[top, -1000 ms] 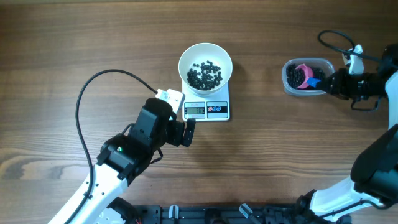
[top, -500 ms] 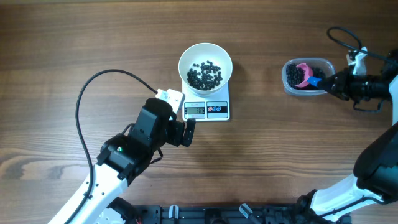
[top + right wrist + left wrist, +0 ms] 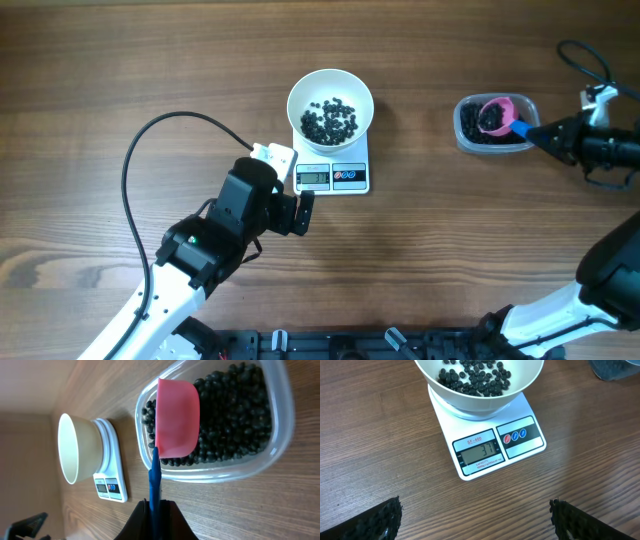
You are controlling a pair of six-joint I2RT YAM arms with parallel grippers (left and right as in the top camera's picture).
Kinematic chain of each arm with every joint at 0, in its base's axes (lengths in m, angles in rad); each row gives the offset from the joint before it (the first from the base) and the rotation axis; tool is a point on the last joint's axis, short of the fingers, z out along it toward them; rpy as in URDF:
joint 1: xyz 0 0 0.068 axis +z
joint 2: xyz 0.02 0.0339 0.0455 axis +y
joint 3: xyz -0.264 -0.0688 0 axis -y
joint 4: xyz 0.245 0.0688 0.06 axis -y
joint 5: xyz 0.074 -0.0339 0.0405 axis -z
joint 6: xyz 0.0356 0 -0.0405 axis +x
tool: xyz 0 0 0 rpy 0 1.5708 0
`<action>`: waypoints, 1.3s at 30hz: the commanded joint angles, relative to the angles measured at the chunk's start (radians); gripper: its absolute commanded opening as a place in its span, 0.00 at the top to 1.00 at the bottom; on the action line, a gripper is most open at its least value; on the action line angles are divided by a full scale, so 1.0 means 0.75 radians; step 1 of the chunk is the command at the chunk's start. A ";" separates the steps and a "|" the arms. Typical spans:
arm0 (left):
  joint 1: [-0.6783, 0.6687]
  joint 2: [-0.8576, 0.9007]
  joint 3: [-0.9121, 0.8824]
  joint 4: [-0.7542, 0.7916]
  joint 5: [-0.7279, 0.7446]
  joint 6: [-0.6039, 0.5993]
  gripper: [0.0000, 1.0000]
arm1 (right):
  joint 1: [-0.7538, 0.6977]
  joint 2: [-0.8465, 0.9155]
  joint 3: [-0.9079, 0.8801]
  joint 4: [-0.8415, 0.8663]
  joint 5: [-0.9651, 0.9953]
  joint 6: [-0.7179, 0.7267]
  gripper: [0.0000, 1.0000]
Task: Scoop item into bowl and weigh 150g on scale
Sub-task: 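Lift the filled scoop and carry it left over the white bowl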
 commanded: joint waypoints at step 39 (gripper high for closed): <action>0.006 0.002 -0.003 -0.001 -0.018 0.026 0.00 | 0.286 0.030 -0.011 -0.172 -0.914 0.009 0.96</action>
